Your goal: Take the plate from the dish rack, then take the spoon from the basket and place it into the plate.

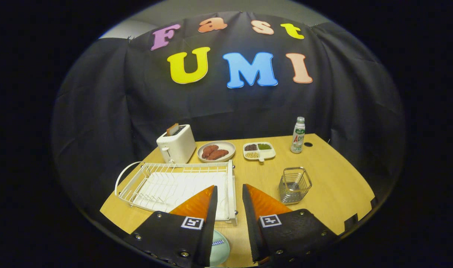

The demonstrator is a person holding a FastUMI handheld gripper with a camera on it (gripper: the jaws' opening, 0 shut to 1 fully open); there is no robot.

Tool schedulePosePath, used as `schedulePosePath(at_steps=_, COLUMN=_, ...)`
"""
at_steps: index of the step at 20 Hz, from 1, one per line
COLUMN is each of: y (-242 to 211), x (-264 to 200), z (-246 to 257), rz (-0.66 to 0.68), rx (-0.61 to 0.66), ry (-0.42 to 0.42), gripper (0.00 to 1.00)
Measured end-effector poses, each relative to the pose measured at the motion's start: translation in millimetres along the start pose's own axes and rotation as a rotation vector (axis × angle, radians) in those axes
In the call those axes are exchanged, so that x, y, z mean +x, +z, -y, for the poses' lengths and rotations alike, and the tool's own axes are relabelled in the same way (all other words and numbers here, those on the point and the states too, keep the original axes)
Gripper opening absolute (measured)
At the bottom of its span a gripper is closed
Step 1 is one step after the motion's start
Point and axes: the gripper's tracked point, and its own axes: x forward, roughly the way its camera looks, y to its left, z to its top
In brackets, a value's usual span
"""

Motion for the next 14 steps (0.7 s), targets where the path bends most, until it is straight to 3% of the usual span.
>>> schedulePosePath(at_steps=6, y=102, x=-21, z=35, rz=0.184, rx=-0.024, ry=-0.073, gripper=0.4)
schedulePosePath(at_steps=14, y=138, x=-37, z=63, rz=0.256, rx=-0.048, ry=-0.091, gripper=0.4)
